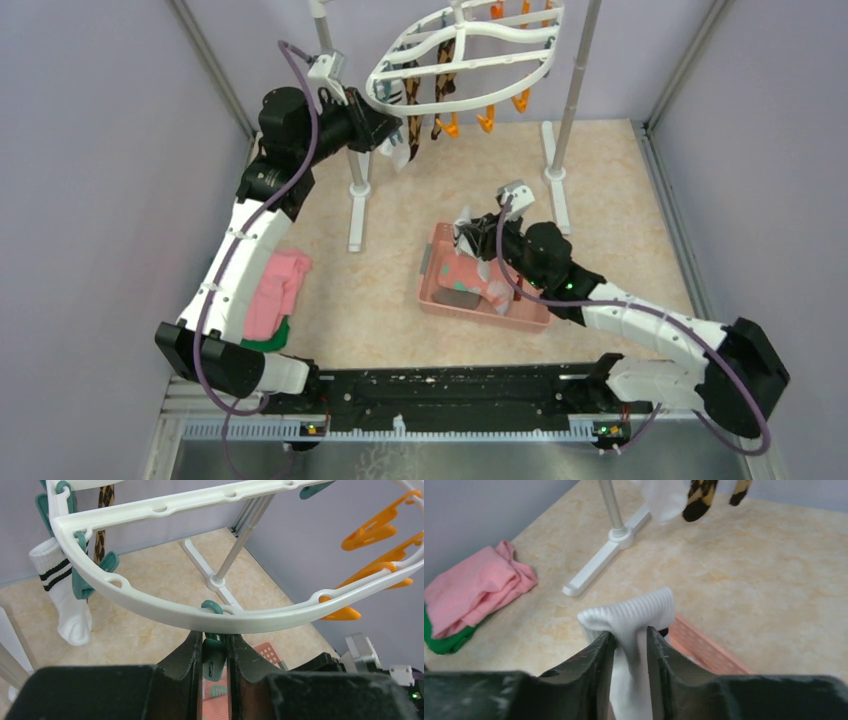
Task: Remove the socks clipped to the hanger
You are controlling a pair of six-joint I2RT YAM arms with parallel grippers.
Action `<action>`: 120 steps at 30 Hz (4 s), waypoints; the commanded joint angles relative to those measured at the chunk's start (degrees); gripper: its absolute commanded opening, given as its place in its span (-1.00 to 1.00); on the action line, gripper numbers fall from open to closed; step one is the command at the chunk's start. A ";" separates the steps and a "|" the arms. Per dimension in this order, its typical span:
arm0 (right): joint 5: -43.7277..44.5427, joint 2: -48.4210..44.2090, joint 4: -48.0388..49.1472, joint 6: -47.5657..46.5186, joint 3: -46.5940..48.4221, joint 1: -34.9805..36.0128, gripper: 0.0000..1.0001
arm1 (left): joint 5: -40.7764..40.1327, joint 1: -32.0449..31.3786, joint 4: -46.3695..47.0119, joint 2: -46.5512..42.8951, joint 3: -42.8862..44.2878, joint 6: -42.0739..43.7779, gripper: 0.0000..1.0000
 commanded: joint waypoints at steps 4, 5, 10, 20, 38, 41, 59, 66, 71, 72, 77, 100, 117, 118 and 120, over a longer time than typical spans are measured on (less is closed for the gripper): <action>4.57 -9.29 -12.06 0.40 6.49 -0.81 0.28 | -1.30 -2.93 1.45 0.96 1.53 4.64 -1.00; 4.69 -9.85 -13.35 0.50 8.31 -0.83 0.47 | -1.81 -3.35 1.26 0.98 2.25 5.74 -1.00; 4.81 -8.70 -20.25 -0.24 20.00 -0.80 0.97 | -2.87 -3.64 0.89 -0.56 2.11 8.59 -0.46; 4.35 -2.27 -9.06 -2.51 21.20 0.19 0.97 | 4.49 -3.64 -1.63 -6.92 -2.40 13.60 0.41; 7.96 -1.55 -10.35 4.17 31.47 -5.16 0.97 | -2.16 9.76 -4.21 -8.95 -18.51 15.14 0.98; 7.90 -2.07 -10.68 5.04 31.60 -6.95 0.97 | 0.77 10.05 1.84 -4.27 -19.13 15.31 0.98; 1.03 -7.71 -13.46 12.55 26.93 -16.83 0.97 | 4.97 9.79 17.01 14.94 -11.01 11.10 0.83; -0.12 -9.16 -13.47 12.85 26.51 -17.17 0.96 | 0.07 9.79 21.97 17.08 -12.96 10.21 0.65; -0.94 -8.96 -13.28 13.53 26.77 -17.23 0.95 | 1.43 9.70 23.44 17.24 -16.17 8.92 0.72; -1.12 -8.90 -13.21 13.53 26.82 -17.25 0.95 | 1.19 9.70 22.82 17.65 -16.14 8.81 0.72; -1.37 -8.63 -12.63 13.74 26.56 -17.20 0.94 | 1.48 9.70 20.91 18.85 -17.50 7.73 0.72; -3.47 -10.59 -12.41 16.62 22.44 -17.25 0.90 | 10.58 9.49 35.68 26.63 -8.02 -0.45 -0.22; -3.29 -14.67 -21.07 16.65 23.04 -17.18 0.91 | 5.76 7.77 16.24 6.36 -18.90 13.34 -1.00; -3.33 -15.02 -21.71 16.65 23.10 -17.22 0.91 | 5.75 7.77 14.97 5.18 -19.02 14.35 -1.00; -3.44 -15.88 -22.93 16.76 22.92 -17.23 0.93 | 5.76 7.57 12.15 2.79 -19.14 16.65 -1.00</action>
